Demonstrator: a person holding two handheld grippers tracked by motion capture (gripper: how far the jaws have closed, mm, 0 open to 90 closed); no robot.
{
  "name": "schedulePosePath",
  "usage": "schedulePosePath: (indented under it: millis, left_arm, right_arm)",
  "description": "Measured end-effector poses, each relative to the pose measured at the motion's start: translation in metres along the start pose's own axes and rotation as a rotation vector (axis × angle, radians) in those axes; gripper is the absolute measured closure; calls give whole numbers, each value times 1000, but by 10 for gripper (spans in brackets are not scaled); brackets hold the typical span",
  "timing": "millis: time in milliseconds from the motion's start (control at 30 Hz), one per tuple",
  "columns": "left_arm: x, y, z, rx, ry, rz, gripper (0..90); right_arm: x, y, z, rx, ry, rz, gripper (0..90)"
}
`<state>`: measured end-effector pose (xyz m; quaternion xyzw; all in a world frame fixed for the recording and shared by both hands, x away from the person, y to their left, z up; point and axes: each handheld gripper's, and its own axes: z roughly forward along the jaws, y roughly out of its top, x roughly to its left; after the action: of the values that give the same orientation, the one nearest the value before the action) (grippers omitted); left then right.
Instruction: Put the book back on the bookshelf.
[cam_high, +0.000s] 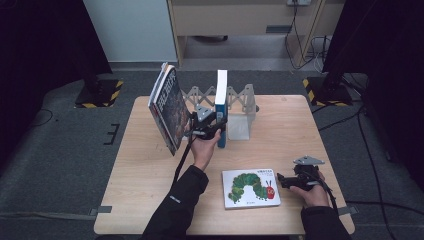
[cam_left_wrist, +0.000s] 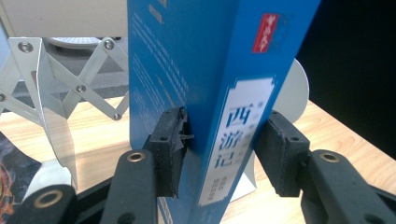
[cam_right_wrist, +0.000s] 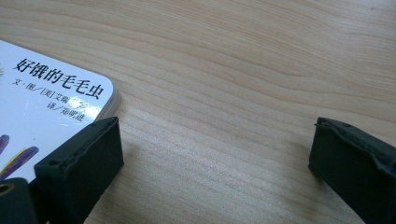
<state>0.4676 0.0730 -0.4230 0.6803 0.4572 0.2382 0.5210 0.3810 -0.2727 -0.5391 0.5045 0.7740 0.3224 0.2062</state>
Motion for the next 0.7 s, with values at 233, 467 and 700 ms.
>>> schedulePosePath:
  millis: [233, 467, 700]
  left_arm:
    - [-2, 3, 1, 14, 11, -24, 537]
    - [-5, 3, 3, 7, 17, -19, 533]
    - [-1, 3, -9, -22, -40, -23, 518]
  right_arm:
    - [0, 0, 0, 0, 0, -1, 30]
    - [0, 0, 0, 0, 0, 0, 30]
    - [0, 0, 0, 0, 1, -1, 28]
